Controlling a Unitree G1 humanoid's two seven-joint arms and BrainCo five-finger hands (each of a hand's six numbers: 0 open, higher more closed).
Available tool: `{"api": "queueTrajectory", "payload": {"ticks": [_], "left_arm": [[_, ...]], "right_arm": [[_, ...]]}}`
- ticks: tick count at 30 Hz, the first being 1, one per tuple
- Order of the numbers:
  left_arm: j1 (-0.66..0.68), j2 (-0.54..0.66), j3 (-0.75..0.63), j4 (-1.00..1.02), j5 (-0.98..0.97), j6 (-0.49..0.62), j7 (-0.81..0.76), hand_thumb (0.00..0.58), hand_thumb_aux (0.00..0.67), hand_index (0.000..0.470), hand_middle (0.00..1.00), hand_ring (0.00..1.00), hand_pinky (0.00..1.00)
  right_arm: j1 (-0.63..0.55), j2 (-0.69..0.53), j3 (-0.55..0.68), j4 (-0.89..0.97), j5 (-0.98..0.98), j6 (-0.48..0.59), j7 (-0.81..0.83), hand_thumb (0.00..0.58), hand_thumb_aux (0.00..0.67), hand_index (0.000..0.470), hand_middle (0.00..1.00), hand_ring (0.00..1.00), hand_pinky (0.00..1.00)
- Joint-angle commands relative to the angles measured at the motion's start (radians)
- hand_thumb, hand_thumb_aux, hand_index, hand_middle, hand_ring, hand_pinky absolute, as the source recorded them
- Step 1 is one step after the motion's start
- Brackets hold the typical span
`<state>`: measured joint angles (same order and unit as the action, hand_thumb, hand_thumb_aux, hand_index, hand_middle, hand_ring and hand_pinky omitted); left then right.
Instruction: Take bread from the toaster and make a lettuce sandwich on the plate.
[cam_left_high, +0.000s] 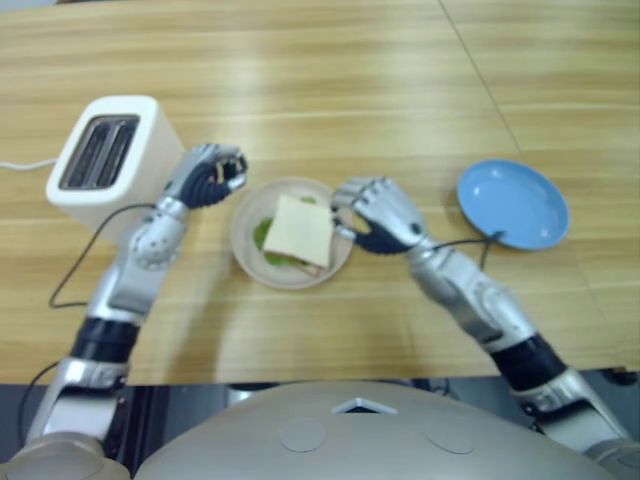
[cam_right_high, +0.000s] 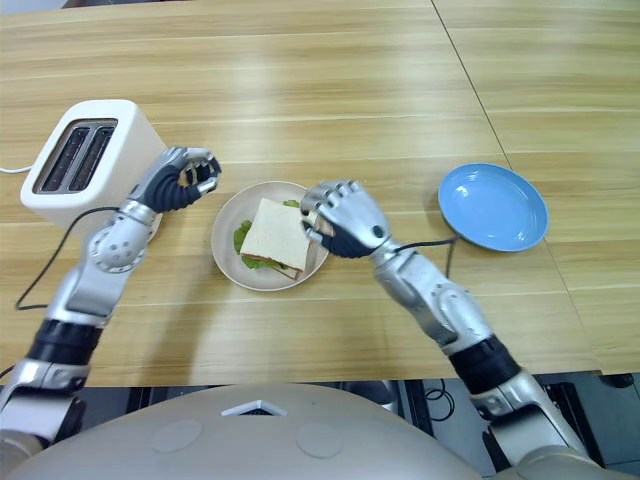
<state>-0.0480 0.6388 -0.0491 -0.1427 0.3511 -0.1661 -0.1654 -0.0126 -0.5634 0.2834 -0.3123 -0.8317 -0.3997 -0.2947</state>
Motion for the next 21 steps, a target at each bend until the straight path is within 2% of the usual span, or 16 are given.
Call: {"api": "queueTrajectory", "payload": {"ticks": [1, 4, 7, 10, 14, 21], "left_arm": [[0.102, 0.100, 0.076, -0.124, -0.062, 0.095, -0.178, 0.580, 0.670, 0.460, 1.00, 1.00, 1.00], [0.208, 0.175, 0.112, -0.244, -0.101, 0.174, -0.312, 0.580, 0.670, 0.460, 1.00, 1.00, 1.00], [0.286, 0.230, 0.099, -0.308, -0.095, 0.229, -0.413, 0.580, 0.670, 0.460, 1.00, 1.00, 1.00], [0.320, 0.273, 0.020, -0.254, -0.024, 0.198, -0.470, 0.580, 0.670, 0.460, 1.00, 1.00, 1.00], [0.323, 0.264, -0.074, -0.183, 0.057, 0.203, -0.493, 0.580, 0.670, 0.460, 1.00, 1.00, 1.00], [0.310, 0.210, -0.199, -0.130, 0.129, 0.259, -0.535, 0.580, 0.670, 0.460, 1.00, 1.00, 1.00]], "right_arm": [[0.075, -0.039, -0.110, -0.090, 0.075, -0.022, 0.051, 0.580, 0.670, 0.460, 1.00, 1.00, 1.00], [0.139, -0.073, -0.146, -0.071, 0.105, -0.013, 0.127, 0.580, 0.670, 0.460, 1.00, 1.00, 1.00], [0.195, -0.116, -0.114, -0.007, 0.131, 0.002, 0.255, 0.580, 0.670, 0.460, 1.00, 1.00, 1.00], [0.234, -0.139, -0.069, 0.029, 0.146, -0.022, 0.342, 0.580, 0.670, 0.460, 1.00, 1.00, 1.00], [0.250, -0.122, -0.041, 0.026, 0.145, -0.056, 0.373, 0.580, 0.670, 0.460, 1.00, 1.00, 1.00], [0.248, -0.106, 0.001, 0.097, 0.094, -0.029, 0.441, 0.580, 0.670, 0.460, 1.00, 1.00, 1.00]]}}
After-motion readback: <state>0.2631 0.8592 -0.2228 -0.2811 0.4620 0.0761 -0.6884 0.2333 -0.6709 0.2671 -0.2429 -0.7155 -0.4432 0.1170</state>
